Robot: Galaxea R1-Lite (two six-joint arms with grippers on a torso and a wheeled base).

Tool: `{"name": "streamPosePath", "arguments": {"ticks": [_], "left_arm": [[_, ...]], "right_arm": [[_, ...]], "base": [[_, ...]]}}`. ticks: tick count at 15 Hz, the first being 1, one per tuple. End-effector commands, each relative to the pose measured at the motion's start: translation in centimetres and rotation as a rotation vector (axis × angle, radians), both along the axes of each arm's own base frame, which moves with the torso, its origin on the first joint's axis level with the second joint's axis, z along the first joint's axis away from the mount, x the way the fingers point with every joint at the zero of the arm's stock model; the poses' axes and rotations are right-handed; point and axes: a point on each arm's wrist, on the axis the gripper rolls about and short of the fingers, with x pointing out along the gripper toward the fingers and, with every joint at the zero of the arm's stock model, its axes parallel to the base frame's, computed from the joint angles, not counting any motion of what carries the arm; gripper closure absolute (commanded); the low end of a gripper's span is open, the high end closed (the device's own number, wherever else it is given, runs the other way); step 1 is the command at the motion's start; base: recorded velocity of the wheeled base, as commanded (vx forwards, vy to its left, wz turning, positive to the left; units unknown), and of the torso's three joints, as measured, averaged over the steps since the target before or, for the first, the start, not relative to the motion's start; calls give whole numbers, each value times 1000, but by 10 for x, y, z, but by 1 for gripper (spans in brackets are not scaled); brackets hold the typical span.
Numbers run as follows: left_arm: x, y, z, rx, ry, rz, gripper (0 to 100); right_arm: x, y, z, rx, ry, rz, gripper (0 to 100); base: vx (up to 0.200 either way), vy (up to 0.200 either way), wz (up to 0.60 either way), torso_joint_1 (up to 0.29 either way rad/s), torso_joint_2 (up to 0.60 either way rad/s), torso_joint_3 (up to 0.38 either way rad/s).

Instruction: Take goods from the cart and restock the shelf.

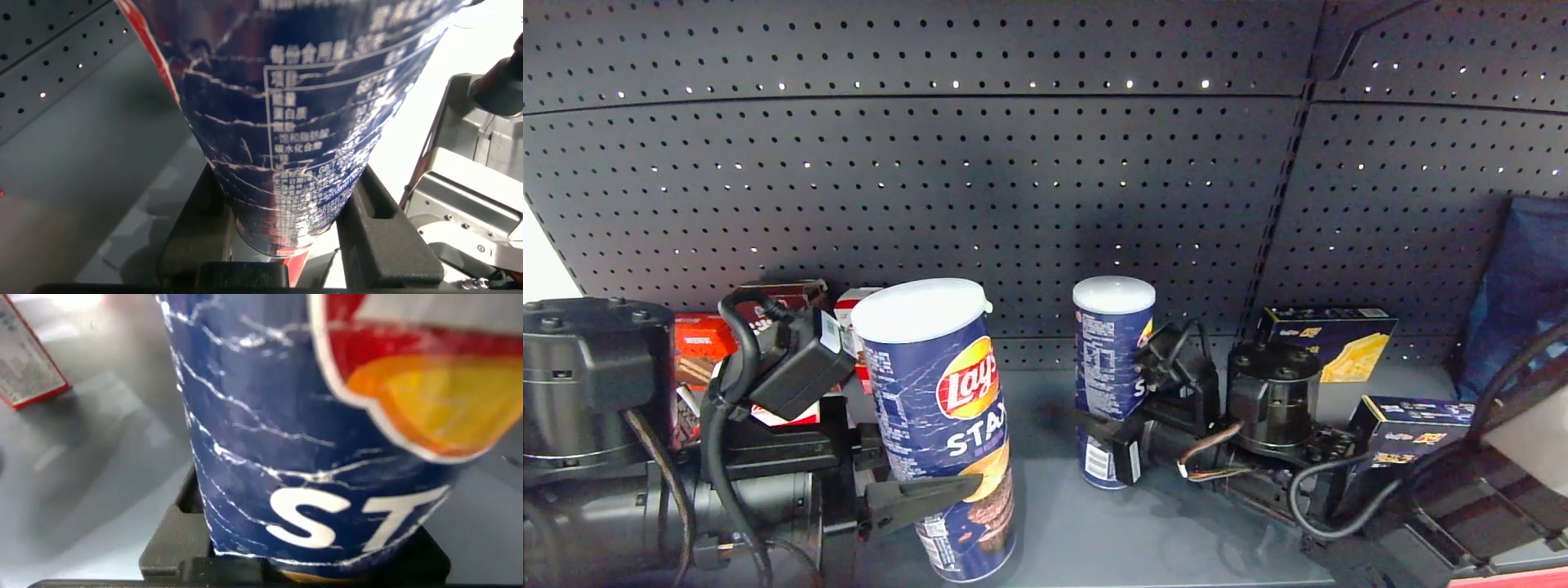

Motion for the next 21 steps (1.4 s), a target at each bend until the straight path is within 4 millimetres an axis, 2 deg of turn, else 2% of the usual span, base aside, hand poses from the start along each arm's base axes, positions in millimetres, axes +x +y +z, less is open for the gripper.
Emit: {"name": "streamPosePath", "arguments": {"ticks": [1,4,8,12,16,21], "left_arm": [[0,0,0,-1,-2,0,100],[0,0,1,-1,-2,0,100],[0,0,1,1,-3,4,100],[0,0,1,1,-3,4,100],[0,0,1,0,-2,3,100],[0,0,1,0,-2,4,100]], "right_arm": [[-24,-15,28,11,-30,-33,100],[-39,-5,28,-20,-38,-167,100],[-55,12,18,-42,-17,-173,100],[-48,23,2,-58,-13,-209,100],[-40,31,-3,-53,-14,-212,100],[-42,31,-6,-55,0,-211,100]], "base": [[0,0,0,0,0,0],[0,0,0,0,0,0],[0,0,0,0,0,0],[0,0,0,0,0,0],[0,0,0,0,0,0],[0,0,0,0,0,0]]}}
